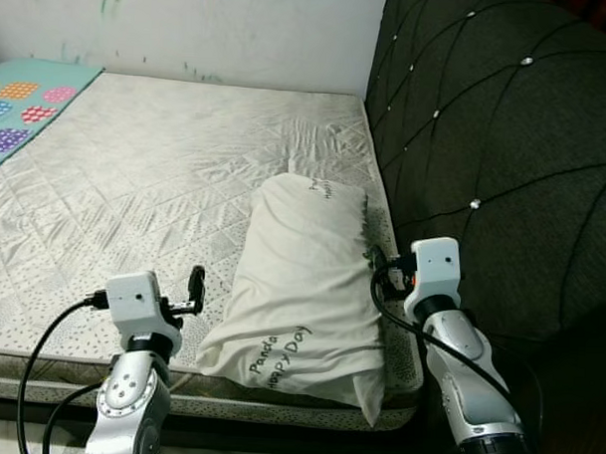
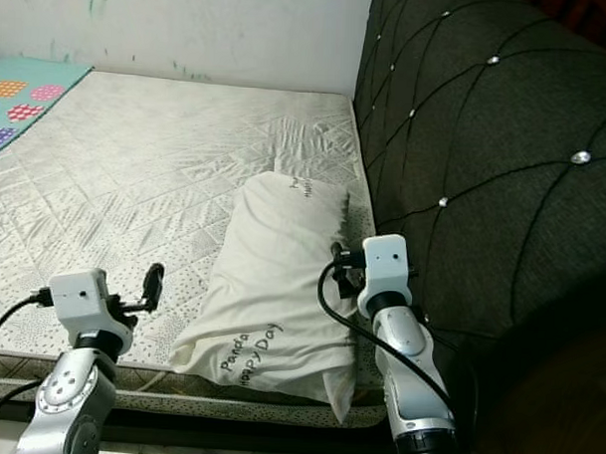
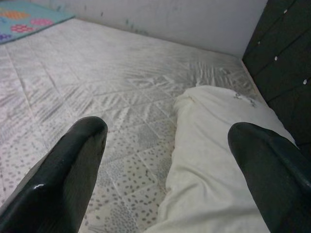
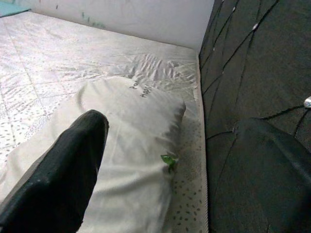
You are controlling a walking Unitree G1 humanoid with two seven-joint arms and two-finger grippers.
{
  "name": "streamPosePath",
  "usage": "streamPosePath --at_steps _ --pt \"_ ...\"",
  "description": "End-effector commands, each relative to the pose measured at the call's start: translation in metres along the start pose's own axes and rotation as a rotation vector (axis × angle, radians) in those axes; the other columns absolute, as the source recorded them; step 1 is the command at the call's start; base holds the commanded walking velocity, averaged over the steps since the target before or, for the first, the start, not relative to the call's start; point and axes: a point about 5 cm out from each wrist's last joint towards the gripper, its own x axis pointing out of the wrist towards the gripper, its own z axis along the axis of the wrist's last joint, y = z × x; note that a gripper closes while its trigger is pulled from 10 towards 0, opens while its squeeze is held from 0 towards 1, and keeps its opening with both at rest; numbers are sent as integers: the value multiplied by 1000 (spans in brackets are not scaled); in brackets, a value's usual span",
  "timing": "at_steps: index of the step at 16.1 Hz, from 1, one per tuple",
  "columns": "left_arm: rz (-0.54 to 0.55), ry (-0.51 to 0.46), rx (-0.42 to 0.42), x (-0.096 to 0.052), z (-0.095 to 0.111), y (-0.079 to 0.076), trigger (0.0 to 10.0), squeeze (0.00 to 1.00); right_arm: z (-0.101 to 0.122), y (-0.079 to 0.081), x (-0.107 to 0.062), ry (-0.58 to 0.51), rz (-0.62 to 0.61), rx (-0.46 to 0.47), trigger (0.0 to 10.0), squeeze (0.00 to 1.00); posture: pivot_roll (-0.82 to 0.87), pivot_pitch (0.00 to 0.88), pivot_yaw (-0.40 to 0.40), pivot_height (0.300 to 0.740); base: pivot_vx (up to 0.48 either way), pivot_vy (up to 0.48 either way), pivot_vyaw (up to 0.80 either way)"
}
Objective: Clean up the room
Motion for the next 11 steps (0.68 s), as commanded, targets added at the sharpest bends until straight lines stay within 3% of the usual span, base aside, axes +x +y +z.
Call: streamPosePath --at_steps 1,11 --pt "8 10 -15 -1 0 0 10000 0 3 -3 -2 -6 0 9 10000 0 -72 0 -23 740 0 382 0" --pt "7 14 -26 2 1 -3 10000 0 7 1 2 0 29 8 10000 0 -74 0 -37 740 0 427 0"
